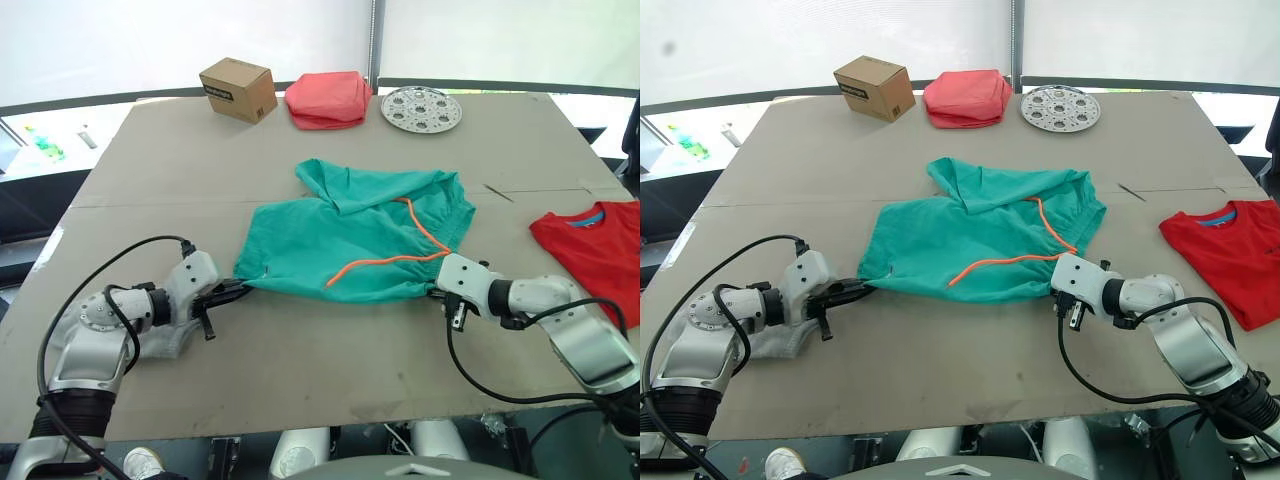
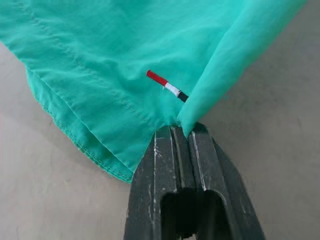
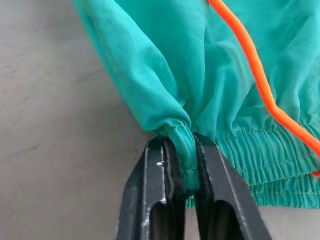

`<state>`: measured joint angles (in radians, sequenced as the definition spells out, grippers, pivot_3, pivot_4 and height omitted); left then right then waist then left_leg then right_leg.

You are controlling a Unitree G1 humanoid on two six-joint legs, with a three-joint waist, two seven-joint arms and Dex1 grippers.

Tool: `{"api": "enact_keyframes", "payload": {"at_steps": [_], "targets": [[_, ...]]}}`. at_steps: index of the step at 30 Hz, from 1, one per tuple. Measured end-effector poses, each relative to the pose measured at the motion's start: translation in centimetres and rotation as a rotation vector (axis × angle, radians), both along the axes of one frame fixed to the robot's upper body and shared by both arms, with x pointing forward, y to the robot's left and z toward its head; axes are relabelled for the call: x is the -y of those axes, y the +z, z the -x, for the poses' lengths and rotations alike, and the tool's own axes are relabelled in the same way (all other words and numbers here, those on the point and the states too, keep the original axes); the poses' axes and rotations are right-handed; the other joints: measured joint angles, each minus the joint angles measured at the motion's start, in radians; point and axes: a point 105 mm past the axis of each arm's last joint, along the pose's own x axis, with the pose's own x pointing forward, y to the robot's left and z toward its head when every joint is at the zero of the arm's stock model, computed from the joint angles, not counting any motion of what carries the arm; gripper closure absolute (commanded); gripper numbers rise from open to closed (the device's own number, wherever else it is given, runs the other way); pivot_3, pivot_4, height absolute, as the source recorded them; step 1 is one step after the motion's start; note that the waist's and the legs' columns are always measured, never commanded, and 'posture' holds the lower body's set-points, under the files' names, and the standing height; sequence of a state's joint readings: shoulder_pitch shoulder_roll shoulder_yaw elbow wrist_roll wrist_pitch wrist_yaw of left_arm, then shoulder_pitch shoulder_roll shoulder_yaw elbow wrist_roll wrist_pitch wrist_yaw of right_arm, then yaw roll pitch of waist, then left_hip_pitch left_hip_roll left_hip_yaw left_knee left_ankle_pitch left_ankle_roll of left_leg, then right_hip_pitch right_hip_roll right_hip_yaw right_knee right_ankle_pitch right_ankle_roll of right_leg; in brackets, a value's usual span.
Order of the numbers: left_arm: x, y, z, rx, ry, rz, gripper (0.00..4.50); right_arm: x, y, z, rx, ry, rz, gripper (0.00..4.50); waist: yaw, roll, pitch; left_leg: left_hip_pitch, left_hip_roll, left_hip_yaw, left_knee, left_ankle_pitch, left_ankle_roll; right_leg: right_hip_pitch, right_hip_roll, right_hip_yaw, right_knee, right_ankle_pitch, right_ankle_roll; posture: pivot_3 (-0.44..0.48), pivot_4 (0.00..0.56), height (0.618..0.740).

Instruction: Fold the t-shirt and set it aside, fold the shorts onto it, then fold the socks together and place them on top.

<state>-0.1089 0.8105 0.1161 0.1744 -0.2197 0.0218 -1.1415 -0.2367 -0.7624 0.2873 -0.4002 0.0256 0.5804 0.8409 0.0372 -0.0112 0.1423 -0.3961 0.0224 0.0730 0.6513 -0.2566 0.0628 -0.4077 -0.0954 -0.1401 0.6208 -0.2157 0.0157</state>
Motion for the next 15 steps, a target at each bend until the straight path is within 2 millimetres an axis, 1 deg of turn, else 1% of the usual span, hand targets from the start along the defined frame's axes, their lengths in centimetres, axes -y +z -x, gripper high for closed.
{"api": "enact_keyframes", "payload": {"at_steps": [1,5,6,8,9,10,11,12,14,15], "targets": [[0.1,0.1,0.2,-0.028,-0.002,0.02,4.49,0.1,0.3,0.1,-0.011,0.0,-0.017,4.47,0.0,0.0,0.0,0.0,0.0,0.0,0.0,0.0,0.0,0.0,0.0,0.0,0.0,0.0,0.0,0.0,0.15,0.736],[0.7,0.8,1.9,-0.174,-0.047,0.09,4.49,0.4,2.6,0.7,-0.019,0.026,-0.089,4.47,-0.006,0.0,0.001,-0.001,0.0,0.0,0.0,0.0,0.0,-0.001,0.0,-0.001,0.0,0.0,0.001,0.0,0.15,0.736],[0.7,1.5,2.7,-0.224,-0.063,0.113,4.49,0.4,3.5,1.1,-0.022,0.048,-0.107,4.47,-0.01,0.0,0.001,-0.001,0.0,-0.001,-0.001,0.0,0.0,-0.001,0.0,-0.001,0.0,0.0,0.001,0.0,0.15,0.736],[0.6,2.7,4.1,-0.324,-0.081,0.152,4.49,0.4,4.2,2.4,-0.079,0.086,-0.136,4.47,-0.015,-0.001,0.002,-0.001,0.001,-0.002,-0.002,0.0,0.0,-0.001,0.0,-0.002,-0.001,0.0,0.001,0.0,0.15,0.736],[0.3,4.0,5.3,-0.408,-0.095,0.183,4.49,0.5,4.9,3.4,-0.134,0.116,-0.16,4.47,-0.018,0.0,0.002,-0.001,0.001,-0.002,-0.002,0.0,0.0,-0.001,0.0,-0.002,-0.001,0.0,0.0,0.0,0.15,0.736],[0.2,4.2,5.5,-0.421,-0.097,0.185,4.49,0.5,5.0,3.6,-0.141,0.121,-0.16,4.47,-0.02,0.0,0.003,-0.002,0.001,-0.002,-0.002,0.0,0.0,-0.001,0.0,-0.002,-0.001,0.0,0.0,0.0,0.15,0.736],[0.1,5.2,6.6,-0.499,-0.116,0.214,4.49,0.7,5.7,4.5,-0.192,0.143,-0.181,4.47,-0.022,0.001,0.004,-0.002,0.0,-0.002,-0.001,0.0,0.0,-0.001,0.0,-0.002,-0.001,0.0,0.0,0.0,0.15,0.736],[-0.4,6.9,8.4,-0.648,-0.128,0.268,4.49,1.4,7.0,6.0,-0.279,0.166,-0.197,4.47,-0.024,0.0,0.007,-0.003,0.0,-0.002,-0.001,0.0,0.0,-0.001,0.0,-0.002,-0.002,0.0,0.0,0.0,0.15,0.736],[-0.6,9.4,8.8,-0.683,-0.132,0.325,4.49,1.7,8.9,6.8,-0.3,0.187,-0.217,4.47,-0.023,0.002,0.007,-0.001,0.0,-0.002,-0.002,-0.002,-0.003,-0.001,0.0,-0.001,-0.002,0.0,0.0,0.0,0.15,0.736],[-0.5,11.9,8.7,-0.659,-0.15,0.372,4.49,1.7,10.8,7.2,-0.288,0.216,-0.242,4.47,-0.021,0.003,0.008,-0.001,0.0,-0.002,-0.002,-0.002,-0.004,-0.001,0.0,-0.002,-0.003,-0.001,0.0,0.0,0.15,0.736]]}}
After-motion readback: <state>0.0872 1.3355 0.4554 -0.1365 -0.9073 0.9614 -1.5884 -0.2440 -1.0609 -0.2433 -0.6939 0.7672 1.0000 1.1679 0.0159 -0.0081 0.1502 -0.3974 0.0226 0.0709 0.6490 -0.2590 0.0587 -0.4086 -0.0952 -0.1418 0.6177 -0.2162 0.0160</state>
